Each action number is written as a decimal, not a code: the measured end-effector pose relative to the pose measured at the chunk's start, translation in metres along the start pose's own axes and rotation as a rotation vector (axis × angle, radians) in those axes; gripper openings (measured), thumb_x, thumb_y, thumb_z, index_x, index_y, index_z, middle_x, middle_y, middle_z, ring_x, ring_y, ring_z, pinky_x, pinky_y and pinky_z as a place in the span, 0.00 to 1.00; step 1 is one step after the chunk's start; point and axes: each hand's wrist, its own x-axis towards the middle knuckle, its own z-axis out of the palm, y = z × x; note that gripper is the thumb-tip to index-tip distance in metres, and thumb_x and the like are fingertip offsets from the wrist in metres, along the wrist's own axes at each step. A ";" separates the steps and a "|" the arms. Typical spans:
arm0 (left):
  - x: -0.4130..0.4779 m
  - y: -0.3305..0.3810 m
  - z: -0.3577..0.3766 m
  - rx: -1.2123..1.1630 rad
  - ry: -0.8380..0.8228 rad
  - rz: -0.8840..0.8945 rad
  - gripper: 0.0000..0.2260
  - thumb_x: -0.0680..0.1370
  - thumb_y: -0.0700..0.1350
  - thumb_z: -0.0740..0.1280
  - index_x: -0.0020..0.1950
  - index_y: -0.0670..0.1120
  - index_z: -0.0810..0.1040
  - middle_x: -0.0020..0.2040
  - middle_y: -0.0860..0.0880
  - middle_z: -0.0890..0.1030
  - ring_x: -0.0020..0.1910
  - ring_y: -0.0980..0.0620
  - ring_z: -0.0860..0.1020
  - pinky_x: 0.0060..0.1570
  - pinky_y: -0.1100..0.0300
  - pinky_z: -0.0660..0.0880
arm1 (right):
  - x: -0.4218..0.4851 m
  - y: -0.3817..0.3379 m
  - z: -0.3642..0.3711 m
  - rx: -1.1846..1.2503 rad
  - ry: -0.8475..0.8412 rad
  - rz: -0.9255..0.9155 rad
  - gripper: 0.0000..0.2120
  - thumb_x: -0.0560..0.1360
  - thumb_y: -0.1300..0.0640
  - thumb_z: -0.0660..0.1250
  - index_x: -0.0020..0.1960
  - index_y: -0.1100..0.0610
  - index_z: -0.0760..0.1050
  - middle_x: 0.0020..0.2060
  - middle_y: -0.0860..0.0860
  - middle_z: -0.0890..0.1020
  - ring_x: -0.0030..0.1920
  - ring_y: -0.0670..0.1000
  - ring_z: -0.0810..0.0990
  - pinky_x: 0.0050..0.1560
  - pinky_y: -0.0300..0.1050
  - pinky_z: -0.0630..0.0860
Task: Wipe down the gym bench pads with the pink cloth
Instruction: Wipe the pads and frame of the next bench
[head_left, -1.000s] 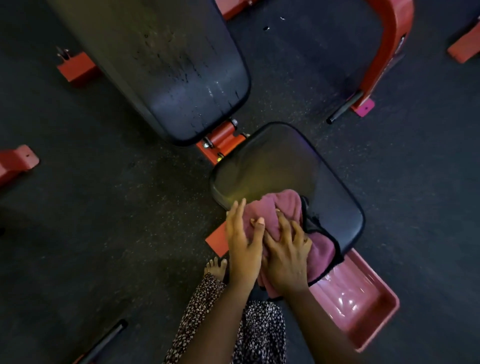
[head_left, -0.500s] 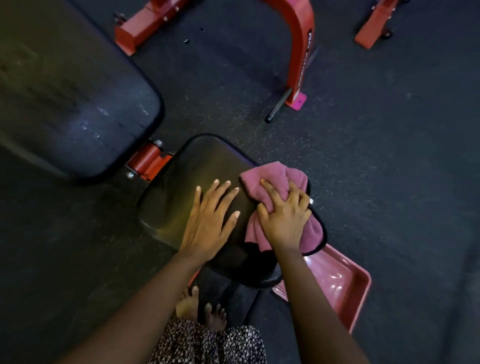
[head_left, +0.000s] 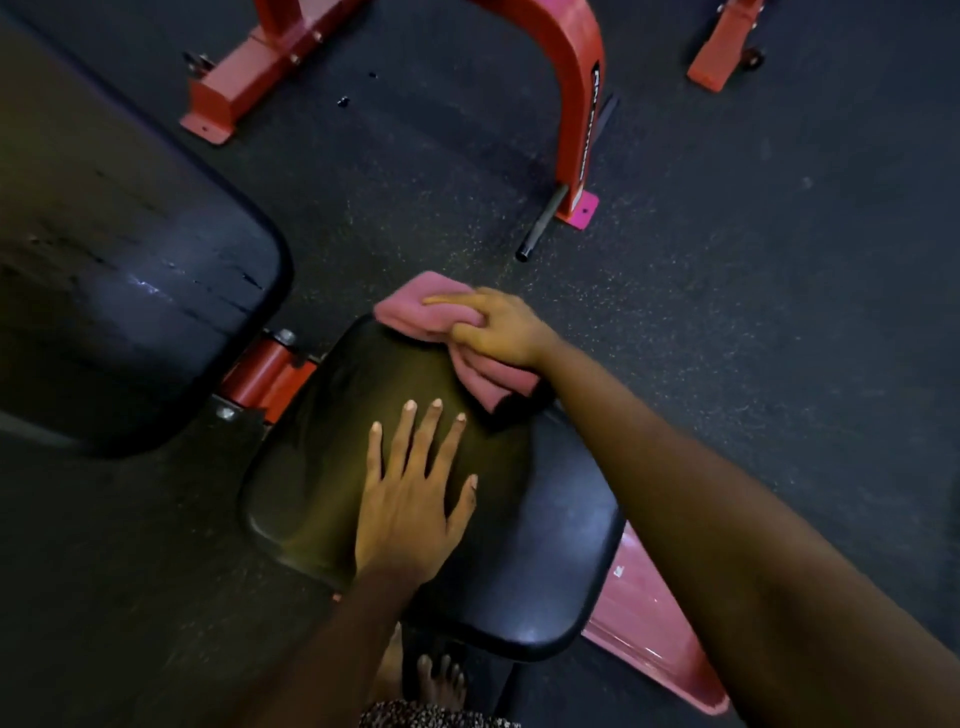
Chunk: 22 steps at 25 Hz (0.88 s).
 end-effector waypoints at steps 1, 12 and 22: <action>0.000 0.000 0.000 0.001 -0.003 0.000 0.26 0.76 0.56 0.53 0.73 0.49 0.63 0.73 0.45 0.64 0.74 0.44 0.58 0.71 0.42 0.53 | 0.016 -0.006 0.007 0.017 -0.066 0.003 0.23 0.77 0.47 0.61 0.71 0.41 0.63 0.67 0.54 0.70 0.66 0.55 0.68 0.66 0.52 0.63; 0.001 0.000 -0.002 0.025 -0.020 -0.004 0.27 0.75 0.56 0.53 0.73 0.50 0.61 0.73 0.45 0.64 0.74 0.44 0.58 0.71 0.42 0.52 | -0.069 0.061 0.023 0.126 -0.054 0.164 0.33 0.70 0.32 0.59 0.72 0.39 0.57 0.69 0.51 0.70 0.67 0.54 0.70 0.68 0.54 0.66; 0.000 0.001 -0.001 0.030 -0.019 -0.013 0.27 0.75 0.57 0.50 0.74 0.50 0.58 0.74 0.44 0.62 0.74 0.44 0.56 0.71 0.41 0.50 | -0.197 0.059 0.102 0.788 0.756 0.550 0.25 0.67 0.43 0.66 0.64 0.37 0.67 0.64 0.41 0.74 0.61 0.41 0.74 0.61 0.34 0.68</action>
